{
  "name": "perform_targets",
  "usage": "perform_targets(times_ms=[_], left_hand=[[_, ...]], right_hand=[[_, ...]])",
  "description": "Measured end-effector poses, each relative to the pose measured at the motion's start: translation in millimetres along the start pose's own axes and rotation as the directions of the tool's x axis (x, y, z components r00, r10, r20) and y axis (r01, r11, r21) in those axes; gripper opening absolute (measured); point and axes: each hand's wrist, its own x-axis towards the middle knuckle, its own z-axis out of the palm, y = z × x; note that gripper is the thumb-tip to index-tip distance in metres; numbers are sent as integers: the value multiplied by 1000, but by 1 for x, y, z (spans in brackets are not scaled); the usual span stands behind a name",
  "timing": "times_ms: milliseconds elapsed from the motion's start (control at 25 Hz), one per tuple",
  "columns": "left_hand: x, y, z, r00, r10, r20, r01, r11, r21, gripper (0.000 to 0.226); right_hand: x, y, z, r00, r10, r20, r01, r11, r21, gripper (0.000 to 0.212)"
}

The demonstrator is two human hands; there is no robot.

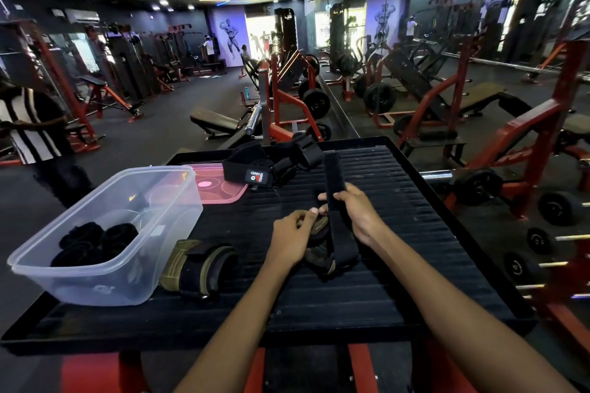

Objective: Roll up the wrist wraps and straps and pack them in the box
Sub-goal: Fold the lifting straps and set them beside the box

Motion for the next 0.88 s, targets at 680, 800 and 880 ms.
perform_targets(times_ms=[680, 800, 880], left_hand=[[-7, -1, -3, 989, 120, 89, -137, 968, 209, 27], [-8, -1, -4, 985, 150, 80, -165, 955, 246, 24], [-8, 1, -3, 990, 136, 36, -140, 974, 176, 20]], right_hand=[[-4, -4, 2, 997, -77, 13, 77, 996, -53, 20], [-5, -6, 2, 994, -107, 9, 107, 992, -62, 22], [-6, -6, 2, 993, -116, 12, 117, 991, -64, 21]])
